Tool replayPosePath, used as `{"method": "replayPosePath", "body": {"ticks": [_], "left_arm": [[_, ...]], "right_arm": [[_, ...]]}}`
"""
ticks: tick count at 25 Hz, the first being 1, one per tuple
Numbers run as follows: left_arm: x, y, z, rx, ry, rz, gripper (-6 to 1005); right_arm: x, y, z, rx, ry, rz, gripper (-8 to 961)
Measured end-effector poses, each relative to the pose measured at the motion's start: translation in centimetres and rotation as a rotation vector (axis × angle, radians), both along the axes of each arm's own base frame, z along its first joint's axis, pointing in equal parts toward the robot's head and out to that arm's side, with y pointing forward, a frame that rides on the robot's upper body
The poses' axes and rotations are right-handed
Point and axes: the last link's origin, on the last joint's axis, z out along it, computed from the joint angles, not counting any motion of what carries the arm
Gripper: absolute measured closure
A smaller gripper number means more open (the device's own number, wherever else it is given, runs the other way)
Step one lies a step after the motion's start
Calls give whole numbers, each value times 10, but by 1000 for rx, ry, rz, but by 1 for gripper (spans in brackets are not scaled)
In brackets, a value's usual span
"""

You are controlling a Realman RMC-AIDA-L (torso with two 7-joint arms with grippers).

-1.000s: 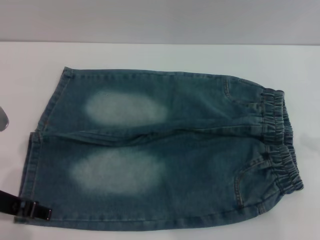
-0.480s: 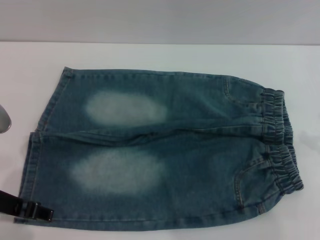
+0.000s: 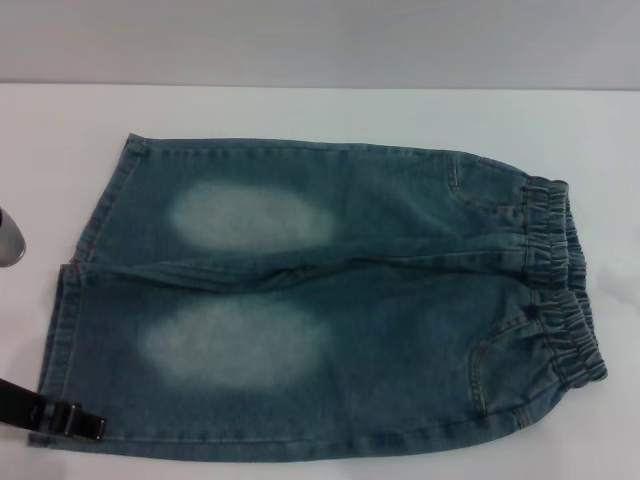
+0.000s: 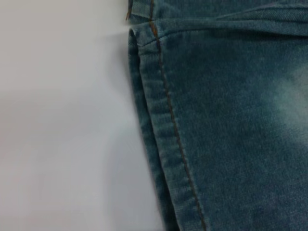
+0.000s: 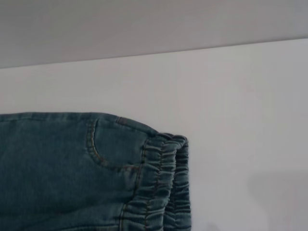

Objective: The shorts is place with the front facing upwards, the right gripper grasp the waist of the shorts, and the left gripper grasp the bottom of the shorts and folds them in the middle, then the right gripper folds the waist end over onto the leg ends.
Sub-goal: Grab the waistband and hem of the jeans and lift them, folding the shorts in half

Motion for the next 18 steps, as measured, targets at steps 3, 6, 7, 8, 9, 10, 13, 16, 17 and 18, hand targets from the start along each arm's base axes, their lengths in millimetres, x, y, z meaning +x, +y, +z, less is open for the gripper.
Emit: {"method": "replayPosePath", "body": {"ticks": [3, 6, 7, 8, 9, 10, 13, 16, 17, 18], "left_arm": [[0, 0, 0, 1, 0, -1, 192], [-3, 0, -2, -2, 0, 7, 202], [-3, 0, -2, -2, 0, 7, 205], [-3, 0, -2, -2, 0, 7, 208], [-3, 0, -2, -2, 0, 7, 212], [-5, 1, -3, -3, 1, 11, 215], [-4, 5, -3, -15, 8, -3, 224], [-2, 6, -3, -31, 9, -17, 234], [-2, 7, -3, -33, 12, -20, 237], [-2, 7, -3, -33, 12, -20, 240]], "right_arm": [[-1, 0, 1, -2, -2, 1, 206], [-1, 0, 2, 1, -3, 4, 206], [-2, 1, 2, 0, -3, 5, 206], [-2, 1, 1, 0, -3, 6, 206], [-2, 1, 1, -1, -3, 7, 206], [-2, 1, 1, -2, -3, 8, 206], [-3, 1, 1, -4, -4, 9, 206], [-4, 2, 1, -5, -3, 11, 206], [-4, 2, 1, -6, -3, 11, 206], [-4, 3, 1, -8, -3, 11, 206]]}}
